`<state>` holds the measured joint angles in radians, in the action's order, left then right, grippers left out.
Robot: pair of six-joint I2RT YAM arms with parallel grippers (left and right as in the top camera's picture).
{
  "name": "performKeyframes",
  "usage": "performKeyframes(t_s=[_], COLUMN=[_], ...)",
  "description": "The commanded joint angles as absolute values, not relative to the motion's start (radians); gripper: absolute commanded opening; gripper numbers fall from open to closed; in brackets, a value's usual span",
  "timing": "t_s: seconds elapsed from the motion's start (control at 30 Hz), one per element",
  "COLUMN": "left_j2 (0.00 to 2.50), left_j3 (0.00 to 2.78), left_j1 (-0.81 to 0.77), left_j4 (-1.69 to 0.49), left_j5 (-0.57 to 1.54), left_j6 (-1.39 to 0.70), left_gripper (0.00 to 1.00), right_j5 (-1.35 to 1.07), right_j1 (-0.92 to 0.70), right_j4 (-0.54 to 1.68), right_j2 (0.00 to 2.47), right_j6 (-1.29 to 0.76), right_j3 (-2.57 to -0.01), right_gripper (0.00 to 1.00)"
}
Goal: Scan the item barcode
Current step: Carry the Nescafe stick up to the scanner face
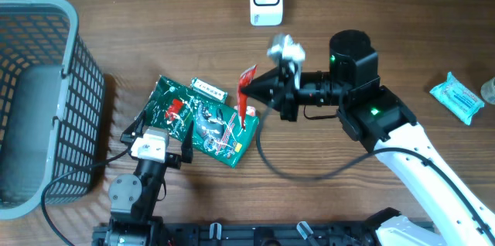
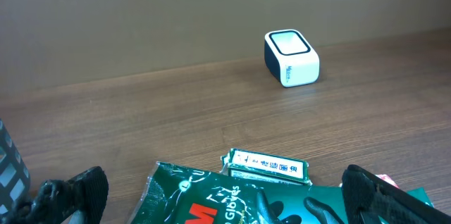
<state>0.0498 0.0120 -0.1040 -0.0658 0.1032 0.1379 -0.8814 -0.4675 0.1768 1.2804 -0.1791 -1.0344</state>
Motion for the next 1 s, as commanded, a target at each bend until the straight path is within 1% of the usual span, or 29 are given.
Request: performKeyframes(t_s=[0.0, 0.03, 0.07, 0.2, 0.27, 0.33, 0.43, 0.5, 0.57, 0.6, 0.73, 0.9, 0.97], left_j2=[0.052, 0.052, 0.052, 0.052, 0.052, 0.052, 0.052, 0.052, 0.052, 0.052, 0.052, 0.052, 0.052], left_j3=[0.006, 0.006, 0.006, 0.006, 0.006, 0.006, 0.006, 0.006, 0.006, 0.006, 0.006, 0.006, 0.006], left_j1=[-0.109, -0.109, -0.109, -0.109, -0.109, -0.109, -0.109, -0.109, -0.109, -0.109, -0.109, -0.109, -0.109], left_j4=[-0.066, -0.066, -0.066, -0.066, -0.066, -0.066, -0.066, -0.066, -0.066, -0.066, -0.066, -0.066, -0.066], left_j5=[0.115, 0.115, 0.115, 0.115, 0.115, 0.115, 0.115, 0.115, 0.115, 0.115, 0.115, 0.115, 0.115], left_j6=[0.150, 0.150, 0.150, 0.150, 0.150, 0.150, 0.150, 0.150, 0.150, 0.150, 0.150, 0.150, 0.150], left_gripper=[1.00, 1.00, 1.00, 1.00, 1.00, 1.00, 1.00, 1.00, 1.00, 1.00, 1.00, 1.00, 1.00], right_j5=[-0.499, -0.447, -0.445, -0.453, -0.451, -0.452, -0.441, -0.432, -0.422, -0.424, -0.426, -0.426, -0.427], right_j1=[-0.464, -0.464, -0.464, -0.461, -0.450, -0.437, -0.420, -0.409, -0.380, -0.347, -0.312, -0.310, -0.310], right_j4=[0.234, 0.258, 0.257, 0.165, 0.139, 0.148, 0.212, 0.249, 0.290, 0.295, 0.268, 0.286, 0.308], right_j2=[1.322, 1.356, 1.387, 1.608, 1.742, 1.885, 2.108, 2.194, 2.299, 2.368, 2.406, 2.406, 2.403], right_j6=[-0.669, -0.742, -0.760, -0.787, -0.786, -0.770, -0.762, -0.766, -0.830, -0.913, -0.997, -0.994, -0.962], right_j3=[-1.039, -1.039, -1.039, -1.063, -1.140, -1.285, -1.595, -1.728, -1.878, -1.961, -1.974, -1.974, -1.978], right_gripper=[0.04, 0.04, 0.04, 0.04, 0.04, 0.05, 0.04, 0.04, 0.04, 0.04, 0.05, 0.05, 0.04])
